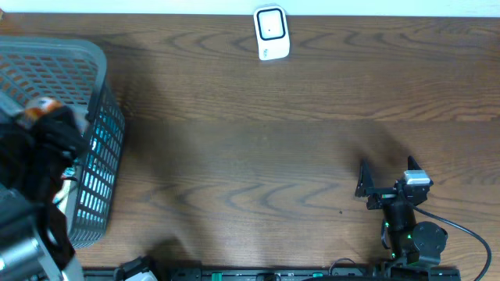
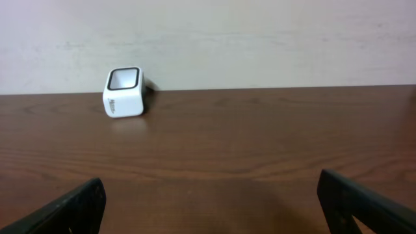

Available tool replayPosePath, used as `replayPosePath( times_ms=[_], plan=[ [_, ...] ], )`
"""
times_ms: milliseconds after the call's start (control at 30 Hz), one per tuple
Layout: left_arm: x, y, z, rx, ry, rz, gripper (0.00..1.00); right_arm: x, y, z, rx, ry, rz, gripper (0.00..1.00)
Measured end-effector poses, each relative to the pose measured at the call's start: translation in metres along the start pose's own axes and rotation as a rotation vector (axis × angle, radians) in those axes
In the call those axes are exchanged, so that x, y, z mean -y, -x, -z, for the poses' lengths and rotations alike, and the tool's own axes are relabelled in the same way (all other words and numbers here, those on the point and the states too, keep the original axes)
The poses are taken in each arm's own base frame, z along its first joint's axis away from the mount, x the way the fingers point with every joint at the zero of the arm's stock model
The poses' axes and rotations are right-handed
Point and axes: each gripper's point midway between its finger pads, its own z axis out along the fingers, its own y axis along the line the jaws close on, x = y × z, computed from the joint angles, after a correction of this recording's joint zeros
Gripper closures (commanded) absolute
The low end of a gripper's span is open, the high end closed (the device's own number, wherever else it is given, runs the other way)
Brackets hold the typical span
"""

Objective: Scan the item barcode
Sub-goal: 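Lift the orange packet out and place it on the table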

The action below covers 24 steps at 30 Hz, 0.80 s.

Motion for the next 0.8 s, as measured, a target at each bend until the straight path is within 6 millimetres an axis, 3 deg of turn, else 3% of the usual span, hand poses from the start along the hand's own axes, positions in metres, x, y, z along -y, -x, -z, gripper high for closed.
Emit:
replayPosePath(
  times_ms=[167, 300, 567, 800],
  plan=[
    [0.041, -0.044, -0.012, -0.173, -0.117, -0.13, 0.93, 0.0, 0.0, 0.0, 0.0, 0.0, 0.0, 0.01],
    [0.055, -0.089, -0.043, -0.344, -0.113, -0.23, 0.93, 0.0, 0.0, 0.0, 0.0, 0.0, 0.0, 0.01],
    [0.049, -0.194, -0.12, -0.689, 0.038, -0.408, 0.93, 0.0, 0.0, 0.0, 0.0, 0.0, 0.0, 0.01],
    [0.029, -0.257, -0.162, -0.882, 0.158, -0.481, 0.92, 0.0, 0.0, 0.0, 0.0, 0.0, 0.0, 0.01]
  ],
)
